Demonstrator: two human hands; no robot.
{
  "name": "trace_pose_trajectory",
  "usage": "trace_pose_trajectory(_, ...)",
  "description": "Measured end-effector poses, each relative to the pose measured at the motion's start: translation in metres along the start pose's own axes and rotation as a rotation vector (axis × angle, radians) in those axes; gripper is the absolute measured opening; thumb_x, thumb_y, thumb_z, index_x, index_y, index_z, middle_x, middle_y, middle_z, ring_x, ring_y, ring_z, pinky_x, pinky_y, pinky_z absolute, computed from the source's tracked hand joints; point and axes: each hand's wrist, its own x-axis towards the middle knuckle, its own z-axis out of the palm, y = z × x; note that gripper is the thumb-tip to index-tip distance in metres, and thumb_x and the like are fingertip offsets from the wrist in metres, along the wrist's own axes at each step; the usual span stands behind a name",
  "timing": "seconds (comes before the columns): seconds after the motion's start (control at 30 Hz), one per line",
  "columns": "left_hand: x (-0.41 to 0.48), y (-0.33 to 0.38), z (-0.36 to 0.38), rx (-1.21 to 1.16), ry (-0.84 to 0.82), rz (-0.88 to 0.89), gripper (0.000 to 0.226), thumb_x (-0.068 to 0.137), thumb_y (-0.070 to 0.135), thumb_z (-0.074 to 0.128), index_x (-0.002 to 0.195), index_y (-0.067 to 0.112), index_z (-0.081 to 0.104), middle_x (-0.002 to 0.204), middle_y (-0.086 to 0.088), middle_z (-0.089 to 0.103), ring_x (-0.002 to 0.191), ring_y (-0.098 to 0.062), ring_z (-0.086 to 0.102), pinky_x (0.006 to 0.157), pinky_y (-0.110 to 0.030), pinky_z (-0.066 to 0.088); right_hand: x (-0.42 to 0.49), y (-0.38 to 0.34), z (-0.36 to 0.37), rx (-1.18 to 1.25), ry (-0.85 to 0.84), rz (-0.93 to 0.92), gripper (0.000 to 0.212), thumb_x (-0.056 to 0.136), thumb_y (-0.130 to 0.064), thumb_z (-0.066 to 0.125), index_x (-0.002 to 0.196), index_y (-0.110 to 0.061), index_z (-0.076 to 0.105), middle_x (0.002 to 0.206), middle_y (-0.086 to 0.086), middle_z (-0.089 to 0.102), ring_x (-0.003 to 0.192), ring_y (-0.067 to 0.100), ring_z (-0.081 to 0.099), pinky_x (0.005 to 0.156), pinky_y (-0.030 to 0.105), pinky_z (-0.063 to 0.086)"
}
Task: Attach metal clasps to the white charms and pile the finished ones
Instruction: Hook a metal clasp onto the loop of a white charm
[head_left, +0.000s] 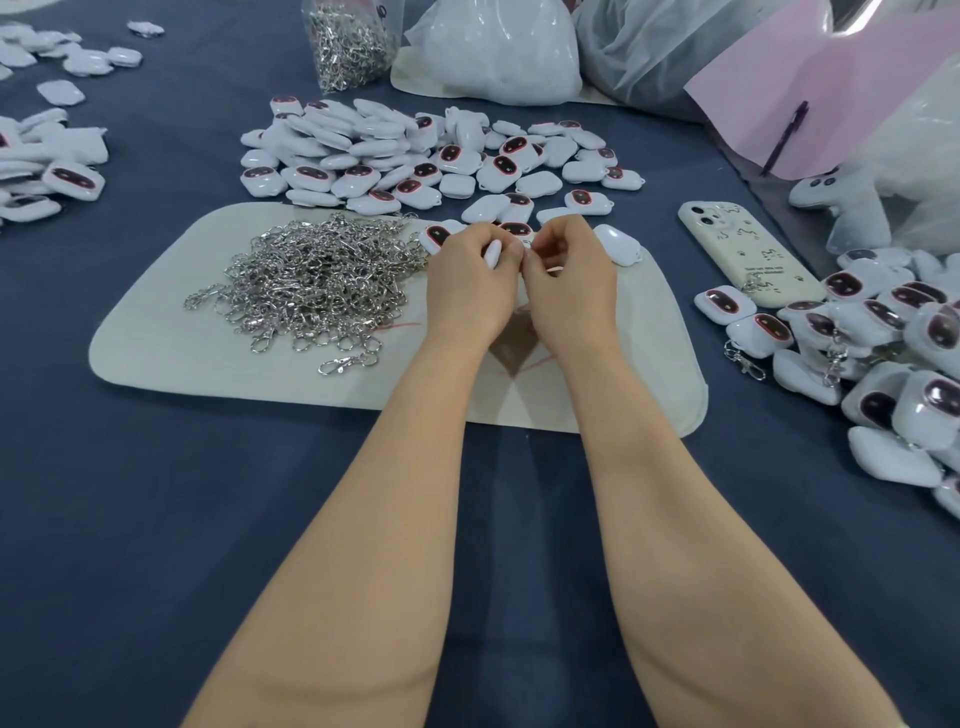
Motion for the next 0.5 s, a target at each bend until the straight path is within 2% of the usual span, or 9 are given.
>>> trace_pose_trajectory(0.13, -0.001, -0.0002, -0.0003, 0.01, -0.019, 0.009, 0.013, 0.089, 0.016, 0.058, 0.091, 0.01, 0.07, 0.082, 0.004, 0.06, 0.081, -0.012, 0.053, 0.065, -0.016, 0.033, -0.0011, 0.0008, -0.0001, -0.06, 0.004, -0.076, 0.015, 0.085, 0.002, 0.049, 0.084, -0.013, 0.046, 0.086, 0.003, 0.053, 0.084, 0.022, 0.051, 0.075, 0.029, 0.043)
trace_pose_trajectory(0.23, -0.0011, 0.0005, -0.0022, 0.002, -0.032, 0.015, 0.013, 0.09, 0.016, 0.058, 0.091, 0.011, 0.07, 0.08, 0.004, 0.06, 0.079, -0.012, 0.053, 0.064, -0.016, 0.033, -0.0014, 0.0021, -0.0015, -0.06, -0.008, -0.086, 0.016, 0.085, 0.002, 0.049, 0.084, -0.014, 0.046, 0.083, 0.002, 0.052, 0.082, 0.021, 0.049, 0.075, 0.031, 0.043)
trace_pose_trajectory(0.33, -0.0013, 0.0028, -0.0039, 0.007, -0.051, 0.047, 0.014, 0.09, 0.015, 0.058, 0.092, 0.012, 0.071, 0.081, 0.007, 0.06, 0.082, -0.01, 0.054, 0.066, -0.014, 0.033, -0.0014, 0.003, -0.0035, 0.013, -0.009, -0.042, 0.016, 0.086, 0.0, 0.05, 0.085, -0.015, 0.046, 0.079, -0.004, 0.053, 0.077, 0.015, 0.051, 0.072, 0.024, 0.044)
trace_pose_trajectory(0.43, -0.0027, 0.0049, -0.0043, 0.023, -0.057, 0.094, 0.014, 0.09, 0.011, 0.057, 0.095, 0.009, 0.07, 0.086, 0.006, 0.061, 0.087, -0.01, 0.055, 0.073, -0.014, 0.036, -0.0006, 0.004, -0.0054, 0.09, 0.015, -0.006, 0.017, 0.086, 0.0, 0.051, 0.085, -0.017, 0.047, 0.075, -0.012, 0.053, 0.068, 0.001, 0.05, 0.066, 0.01, 0.041)
trace_pose_trajectory(0.5, -0.0036, 0.005, -0.0039, 0.043, -0.056, 0.114, 0.014, 0.09, 0.01, 0.056, 0.097, 0.008, 0.068, 0.09, 0.005, 0.063, 0.091, -0.014, 0.058, 0.077, -0.017, 0.039, -0.0003, 0.0039, -0.0061, 0.13, 0.022, 0.006, 0.021, 0.086, 0.0, 0.052, 0.082, -0.02, 0.046, 0.074, -0.012, 0.053, 0.064, -0.004, 0.049, 0.064, 0.008, 0.04)
